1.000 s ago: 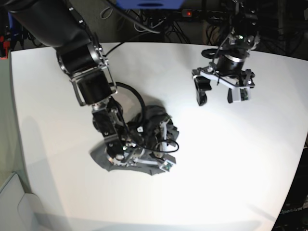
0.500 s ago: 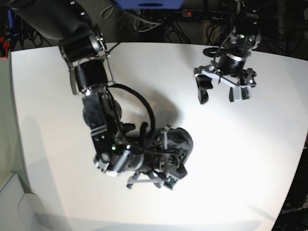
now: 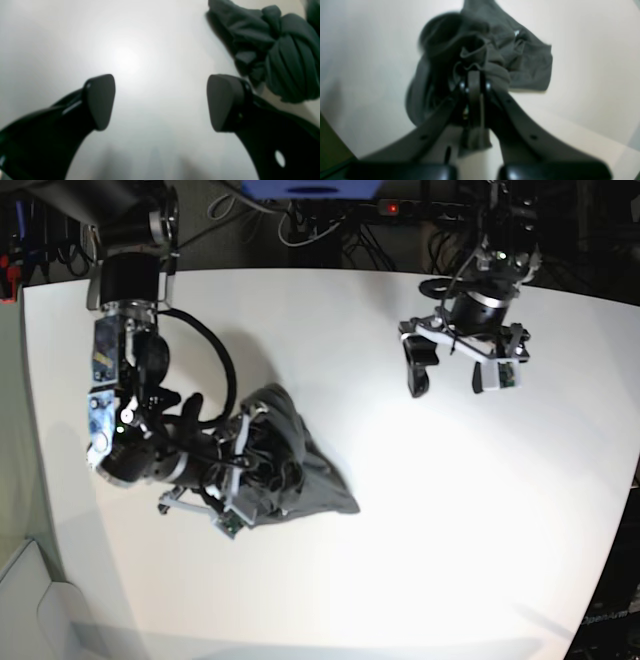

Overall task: Layout the t-shirt on the table in an organized manner, then fold the t-shirt properly
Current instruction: 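Swing the grey shirt bundle with the right gripper and lay it down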

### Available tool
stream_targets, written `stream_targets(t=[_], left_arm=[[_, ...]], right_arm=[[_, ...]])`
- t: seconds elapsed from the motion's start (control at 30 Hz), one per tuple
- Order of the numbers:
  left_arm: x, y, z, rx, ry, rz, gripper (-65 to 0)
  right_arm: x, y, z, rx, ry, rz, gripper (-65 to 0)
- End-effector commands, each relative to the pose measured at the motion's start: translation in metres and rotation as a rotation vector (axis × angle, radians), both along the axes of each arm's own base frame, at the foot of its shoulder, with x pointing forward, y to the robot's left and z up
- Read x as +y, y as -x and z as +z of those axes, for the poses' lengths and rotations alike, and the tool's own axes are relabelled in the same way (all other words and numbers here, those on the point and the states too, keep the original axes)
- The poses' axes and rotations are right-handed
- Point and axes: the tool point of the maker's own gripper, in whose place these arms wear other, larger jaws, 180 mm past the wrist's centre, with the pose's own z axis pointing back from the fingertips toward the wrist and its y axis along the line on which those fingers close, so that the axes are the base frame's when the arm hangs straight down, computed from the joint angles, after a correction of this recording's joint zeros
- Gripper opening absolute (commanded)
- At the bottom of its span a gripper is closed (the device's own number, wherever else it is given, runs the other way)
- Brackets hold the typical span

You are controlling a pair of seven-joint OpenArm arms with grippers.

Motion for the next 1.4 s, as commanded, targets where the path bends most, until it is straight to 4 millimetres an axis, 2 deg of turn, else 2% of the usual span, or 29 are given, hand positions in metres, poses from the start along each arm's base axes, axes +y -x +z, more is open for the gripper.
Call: stream_targets(t=[0.0,0.27,0.43,0.77,0.87,1.03,1.13,1.3,1.37], left_arm=[[-0.001,-0.010,0.017,-0.065,0.004,0.000,-9.3],[-0.001,-0.008,0.018,-0.065,0.003,-0.003,-9.3],[-0.001,-0.004,0.019,-0.065,-0.001,-0.006,-9.3],[0.004,-0.004,0.022,-0.070,-0.014,-0.001,-9.3],[0.021,0.001,0.019,-0.055,-0.047,0.021,-9.3],[0.059,0.006,0.026,-0.065,-0.099,0.104,-9.3],[0.077,0.007,0.037,-0.089,-0.126,0.145,-9.3],[0.082,0.015,0.039,-0.095,-0.146,0.095,-9.3],[0.084,0.018,0.039,-0.094,-0.146,0.095,-9.3]], right_arm=[[0.006,-0.010,0.026,-0.078,-0.054,0.012,-65.0],[-0.019,-0.016,0.031,-0.087,-0.083,-0.065,-64.9],[-0.015,-0.015,0.032,-0.085,-0.099,-0.058,-65.0],[0.031,0.002,0.037,-0.014,-0.206,0.031,-65.0],[0.056,0.015,0.048,-0.037,-0.206,0.094,-65.0],[0.095,0.033,0.061,-0.062,-0.216,0.199,-65.0],[0.114,0.033,0.076,-0.082,-0.253,0.229,-65.0],[0.114,0.018,0.101,-0.151,-0.253,0.233,-65.0],[0.105,0.010,0.106,-0.167,-0.262,0.201,-65.0]])
